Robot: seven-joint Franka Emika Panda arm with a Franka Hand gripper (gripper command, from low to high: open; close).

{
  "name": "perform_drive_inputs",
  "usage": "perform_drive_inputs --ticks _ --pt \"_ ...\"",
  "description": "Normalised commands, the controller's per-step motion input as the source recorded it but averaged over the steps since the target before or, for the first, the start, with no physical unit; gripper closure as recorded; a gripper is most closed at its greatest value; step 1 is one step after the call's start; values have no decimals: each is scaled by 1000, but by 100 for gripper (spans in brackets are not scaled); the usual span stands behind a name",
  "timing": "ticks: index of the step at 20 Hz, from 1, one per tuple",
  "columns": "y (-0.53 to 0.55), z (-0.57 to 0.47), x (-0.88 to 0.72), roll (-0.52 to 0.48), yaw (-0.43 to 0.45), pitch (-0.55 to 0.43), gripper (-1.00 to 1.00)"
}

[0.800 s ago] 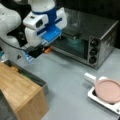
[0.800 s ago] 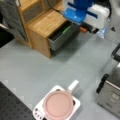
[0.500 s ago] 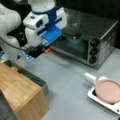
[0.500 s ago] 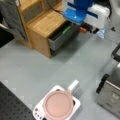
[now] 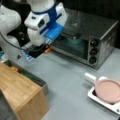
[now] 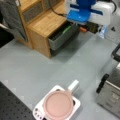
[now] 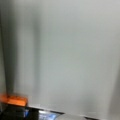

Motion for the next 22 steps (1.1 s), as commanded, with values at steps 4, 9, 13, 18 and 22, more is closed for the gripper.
perform_drive_inputs --ticks 4,9,13,18,22 --pt "261 -93 -435 412 -9 -18 -100" --pt "319 -133 -407 350 -58 -74 -100" --pt "397 -194 -328 261 -82 -136 -100" --pt "403 -135 -214 222 -93 -167 -100" --pt "367 -49 -131 165 -128 -181 -100"
